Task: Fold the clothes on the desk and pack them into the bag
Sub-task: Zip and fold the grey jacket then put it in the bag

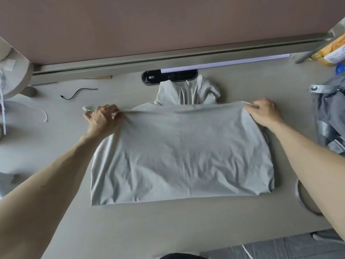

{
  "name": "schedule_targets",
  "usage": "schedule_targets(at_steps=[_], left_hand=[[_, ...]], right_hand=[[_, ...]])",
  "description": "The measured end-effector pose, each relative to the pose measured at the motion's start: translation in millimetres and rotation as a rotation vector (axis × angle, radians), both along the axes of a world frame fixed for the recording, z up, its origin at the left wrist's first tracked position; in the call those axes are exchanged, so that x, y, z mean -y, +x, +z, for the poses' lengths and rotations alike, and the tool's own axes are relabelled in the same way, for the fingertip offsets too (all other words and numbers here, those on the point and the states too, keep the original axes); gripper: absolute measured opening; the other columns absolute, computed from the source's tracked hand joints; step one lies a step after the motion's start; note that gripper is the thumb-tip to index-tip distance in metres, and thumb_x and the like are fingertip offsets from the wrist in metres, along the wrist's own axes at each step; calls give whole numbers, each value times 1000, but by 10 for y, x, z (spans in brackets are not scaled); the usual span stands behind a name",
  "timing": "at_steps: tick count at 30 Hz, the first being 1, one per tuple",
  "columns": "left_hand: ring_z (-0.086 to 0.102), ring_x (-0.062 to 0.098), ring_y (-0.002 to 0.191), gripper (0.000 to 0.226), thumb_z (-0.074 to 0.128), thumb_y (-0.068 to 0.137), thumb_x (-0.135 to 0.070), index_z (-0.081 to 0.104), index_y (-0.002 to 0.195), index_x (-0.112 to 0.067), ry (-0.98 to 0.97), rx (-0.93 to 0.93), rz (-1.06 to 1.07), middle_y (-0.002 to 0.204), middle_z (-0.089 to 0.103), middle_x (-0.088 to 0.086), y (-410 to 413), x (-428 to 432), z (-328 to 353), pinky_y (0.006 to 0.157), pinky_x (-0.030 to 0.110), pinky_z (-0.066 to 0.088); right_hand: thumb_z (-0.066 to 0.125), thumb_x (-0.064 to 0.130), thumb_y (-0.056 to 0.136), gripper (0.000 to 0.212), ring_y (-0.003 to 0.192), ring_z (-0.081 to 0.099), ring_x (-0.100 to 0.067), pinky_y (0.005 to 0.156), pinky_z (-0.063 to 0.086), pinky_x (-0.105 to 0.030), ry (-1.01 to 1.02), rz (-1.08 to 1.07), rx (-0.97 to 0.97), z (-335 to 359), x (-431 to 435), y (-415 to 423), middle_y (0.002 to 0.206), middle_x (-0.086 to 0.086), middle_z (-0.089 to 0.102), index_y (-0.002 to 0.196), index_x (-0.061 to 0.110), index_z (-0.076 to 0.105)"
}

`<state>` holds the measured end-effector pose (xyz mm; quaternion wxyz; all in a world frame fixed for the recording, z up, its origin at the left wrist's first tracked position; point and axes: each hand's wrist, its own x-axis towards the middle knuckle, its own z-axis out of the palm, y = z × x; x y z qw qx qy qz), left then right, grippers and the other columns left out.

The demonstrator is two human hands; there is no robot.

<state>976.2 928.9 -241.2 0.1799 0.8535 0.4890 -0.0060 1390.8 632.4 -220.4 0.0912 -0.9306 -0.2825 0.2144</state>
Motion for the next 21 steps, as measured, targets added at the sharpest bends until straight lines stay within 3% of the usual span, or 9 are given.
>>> schedule_targets(at_steps=[1,3,5,8,11,13,17,21], left_hand=[[63,33,96,36,44,82,-44,67,85,-16,-10,-15,45,91,70,11,33,-24,-7,85,47,29],[61,34,98,30,51,85,-43,67,89,-18,-12,-42,150,93,69,13,98,-32,-20,85,45,28],[55,33,112,22,61,86,-35,65,103,-22,17,-14,194,112,62,13,136,37,-35,97,49,28],[47,28,127,40,59,88,-38,55,124,-23,108,73,71,138,48,9,158,367,-29,107,53,24],[37,26,143,52,53,92,-45,52,138,-22,90,81,-91,154,41,8,76,934,-100,112,59,21],[26,26,149,62,44,94,-54,45,148,-23,7,13,-161,161,33,7,-95,1308,-161,115,61,16],[4,18,154,75,22,93,-71,19,158,-35,-89,-141,-84,167,8,-9,-575,1797,-279,121,59,0],[-5,18,154,78,17,89,-77,5,158,-42,-115,-220,-4,166,-6,-15,-780,1940,-328,118,62,-6]], right_hand=[[47,53,75,53,93,62,-36,73,44,-38,-31,-54,-22,3,-38,48,87,-24,62,70,3,63],[49,45,83,44,110,57,-39,89,44,-44,-80,-128,18,-20,-74,64,112,-25,62,93,8,69],[50,43,84,47,123,44,-41,100,36,-53,-115,-136,125,-71,-56,-12,128,-23,49,117,12,60],[52,42,77,61,126,41,-41,97,38,-55,40,-26,255,-172,40,-302,140,-20,40,131,15,46],[54,36,86,59,134,39,-39,104,36,-52,204,135,355,-254,266,-801,149,-18,41,140,12,46],[51,37,91,58,136,40,-40,106,35,-55,208,208,361,-348,532,-1218,151,-19,41,143,11,47],[43,41,97,56,136,42,-39,108,34,-54,76,259,356,-600,1200,-1690,154,-15,39,147,15,46],[37,44,101,55,137,41,-37,108,34,-52,18,285,346,-686,1559,-1688,155,-13,38,148,18,44]])
